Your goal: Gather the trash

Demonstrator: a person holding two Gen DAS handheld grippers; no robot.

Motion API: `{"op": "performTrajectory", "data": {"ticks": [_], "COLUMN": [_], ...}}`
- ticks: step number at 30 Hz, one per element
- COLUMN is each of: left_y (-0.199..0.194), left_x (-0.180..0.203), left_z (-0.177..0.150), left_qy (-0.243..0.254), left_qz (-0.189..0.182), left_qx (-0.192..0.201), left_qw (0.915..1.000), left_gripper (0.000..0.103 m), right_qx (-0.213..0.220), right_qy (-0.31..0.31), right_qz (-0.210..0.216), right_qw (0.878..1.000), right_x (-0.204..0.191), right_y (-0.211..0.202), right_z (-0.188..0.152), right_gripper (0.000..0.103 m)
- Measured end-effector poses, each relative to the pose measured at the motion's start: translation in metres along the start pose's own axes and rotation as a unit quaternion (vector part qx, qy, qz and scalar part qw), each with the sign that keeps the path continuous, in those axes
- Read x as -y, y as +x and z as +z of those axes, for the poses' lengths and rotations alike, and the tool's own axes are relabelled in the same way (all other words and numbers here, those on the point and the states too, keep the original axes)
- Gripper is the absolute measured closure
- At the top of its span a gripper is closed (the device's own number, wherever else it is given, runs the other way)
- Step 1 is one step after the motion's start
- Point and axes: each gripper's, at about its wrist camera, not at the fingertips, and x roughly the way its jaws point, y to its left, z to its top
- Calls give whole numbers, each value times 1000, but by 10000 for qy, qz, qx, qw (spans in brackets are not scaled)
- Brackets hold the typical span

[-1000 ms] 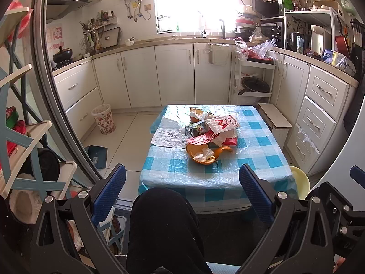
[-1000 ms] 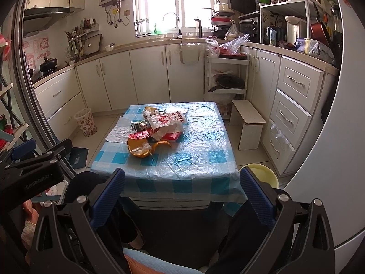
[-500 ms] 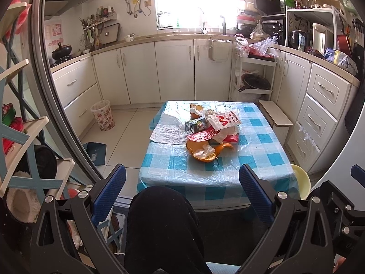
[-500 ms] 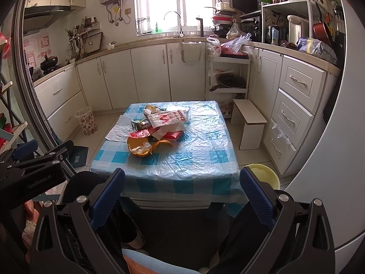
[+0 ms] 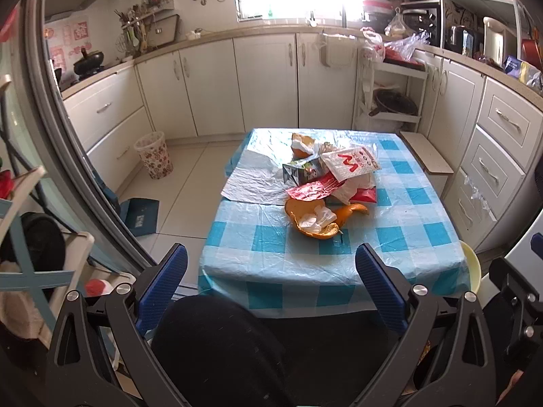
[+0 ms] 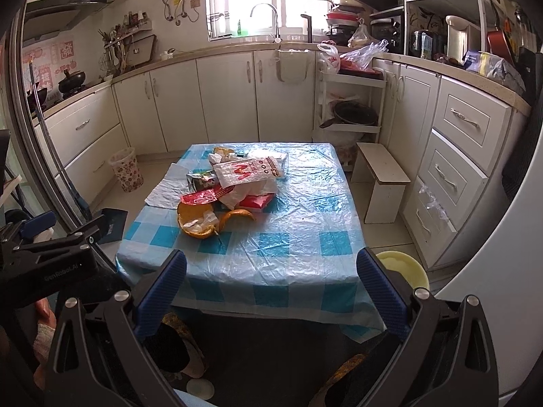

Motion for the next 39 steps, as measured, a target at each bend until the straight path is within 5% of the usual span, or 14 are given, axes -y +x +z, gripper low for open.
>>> {"op": "performTrajectory", "data": {"ticks": [13, 20, 26, 29, 34, 39], "left_y": [140, 218, 250, 266, 292, 286], "left_x": [19, 12, 6, 7, 6, -4], "left_z": [23, 21, 28, 34, 37, 43], "left_qy": [117, -435, -885, -1036, -1210, -1024], "left_qz": [8, -277, -93, -189, -778, -976], "left_qx": [-964, -1827, -1887, -2008, -2426, -2549], "left_qw": [9953, 9818, 9780, 9740, 9594, 9566], "left_gripper": [8, 8, 11, 25, 84, 97], "right_qx": [-315, -583, -826, -818, -575, -715], "right_qy": [-276, -53, 58, -116, -889, -1424], "right_qz": [413, 655, 914, 1244, 1759, 2157], "right_qw": [9983, 9961, 9924, 9888, 9787, 9634], "right_x": [16, 28, 33, 21, -23, -67], "right_y": [106, 158, 181, 182, 186, 215], "right_z": [26, 31, 19, 17, 24, 31], "right_gripper": [7, 7, 7, 7, 25, 42]}}
